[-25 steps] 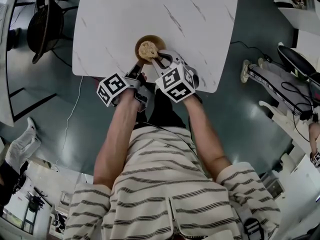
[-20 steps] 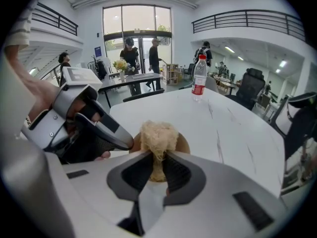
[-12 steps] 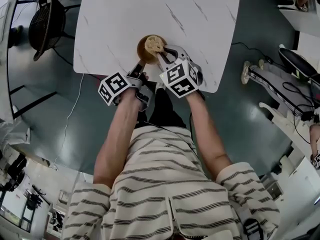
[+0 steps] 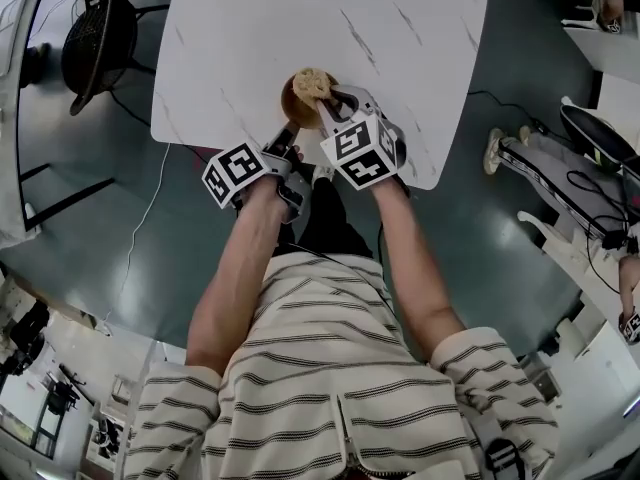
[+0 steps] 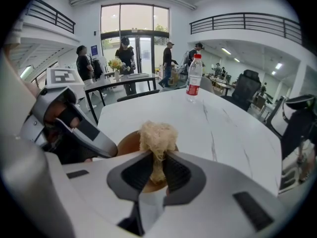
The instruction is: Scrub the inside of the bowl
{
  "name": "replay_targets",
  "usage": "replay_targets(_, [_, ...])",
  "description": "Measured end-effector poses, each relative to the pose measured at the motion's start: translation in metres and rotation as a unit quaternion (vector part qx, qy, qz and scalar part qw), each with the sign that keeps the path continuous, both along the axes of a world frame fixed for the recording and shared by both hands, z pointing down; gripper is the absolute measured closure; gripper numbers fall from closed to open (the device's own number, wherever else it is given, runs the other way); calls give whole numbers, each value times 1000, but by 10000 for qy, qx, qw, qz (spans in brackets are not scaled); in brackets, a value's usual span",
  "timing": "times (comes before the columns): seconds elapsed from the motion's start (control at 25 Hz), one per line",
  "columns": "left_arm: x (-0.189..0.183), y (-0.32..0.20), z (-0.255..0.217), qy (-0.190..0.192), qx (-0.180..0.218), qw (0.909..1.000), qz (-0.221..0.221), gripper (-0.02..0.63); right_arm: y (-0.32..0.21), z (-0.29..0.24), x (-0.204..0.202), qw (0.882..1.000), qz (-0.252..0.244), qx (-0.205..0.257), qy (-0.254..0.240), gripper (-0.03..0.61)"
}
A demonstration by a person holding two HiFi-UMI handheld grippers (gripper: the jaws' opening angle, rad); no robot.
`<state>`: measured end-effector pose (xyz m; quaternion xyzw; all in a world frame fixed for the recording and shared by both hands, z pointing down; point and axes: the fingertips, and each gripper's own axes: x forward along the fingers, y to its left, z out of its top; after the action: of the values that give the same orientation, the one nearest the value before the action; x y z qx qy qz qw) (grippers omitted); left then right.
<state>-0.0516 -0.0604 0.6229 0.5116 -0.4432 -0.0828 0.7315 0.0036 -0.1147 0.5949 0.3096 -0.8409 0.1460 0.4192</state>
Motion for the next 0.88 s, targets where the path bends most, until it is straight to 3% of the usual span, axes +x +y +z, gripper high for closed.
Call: replay_targets(0.88, [4, 0, 5, 55, -3, 9995, 311, 607, 11, 3, -32, 9992, -100, -296, -265, 511])
